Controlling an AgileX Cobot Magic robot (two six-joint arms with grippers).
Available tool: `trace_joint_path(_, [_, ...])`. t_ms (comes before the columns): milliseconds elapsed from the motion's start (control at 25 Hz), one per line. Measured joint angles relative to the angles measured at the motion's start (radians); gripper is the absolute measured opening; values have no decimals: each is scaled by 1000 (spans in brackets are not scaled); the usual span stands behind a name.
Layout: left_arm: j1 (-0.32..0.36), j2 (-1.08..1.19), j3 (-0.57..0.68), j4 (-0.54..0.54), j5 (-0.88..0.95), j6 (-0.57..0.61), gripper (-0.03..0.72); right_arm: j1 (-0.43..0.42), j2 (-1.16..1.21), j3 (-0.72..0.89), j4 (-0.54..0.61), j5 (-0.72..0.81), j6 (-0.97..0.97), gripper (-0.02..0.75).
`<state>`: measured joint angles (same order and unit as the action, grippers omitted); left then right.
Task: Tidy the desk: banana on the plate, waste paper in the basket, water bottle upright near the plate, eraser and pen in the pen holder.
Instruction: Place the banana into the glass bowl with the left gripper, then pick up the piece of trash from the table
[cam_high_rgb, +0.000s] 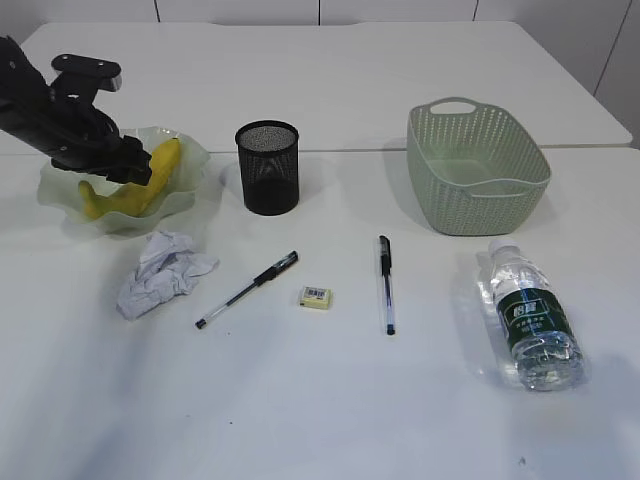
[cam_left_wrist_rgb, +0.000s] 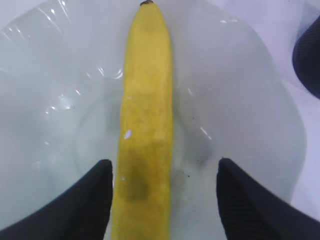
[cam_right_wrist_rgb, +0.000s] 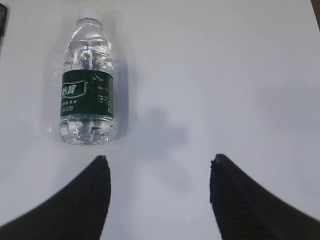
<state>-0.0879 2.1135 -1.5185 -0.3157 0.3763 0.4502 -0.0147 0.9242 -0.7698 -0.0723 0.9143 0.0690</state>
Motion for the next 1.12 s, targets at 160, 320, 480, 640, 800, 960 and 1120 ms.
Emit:
trace_joint_path(160, [0,0,0,-10,22,0,462,0,6,0,-2,0,0,465])
trace_joint_path(320, [0,-16,0,-19,53,0,462,0,35,0,-2,0,0,465])
trace_joint_path(480, [-10,-22,-2,-27,94,0,462,0,58,0,-2,-4,0,465])
trace_joint_path(640, [-31,-31,-2,-31,113,0,462,0,58,0,-2,-7,0,465])
trace_joint_path(800, [-54,-77,-2,-33,113,0,462,0,58,0,0,-8,0,465])
trace_joint_path(960, [-67,-128,-2,-41,164,-1,462,0,58,0,0,-10,0,465])
trace_joint_path(1120, [-71,-157,-2,-61,256,-1,462,0,58,0,7,-11,0,465])
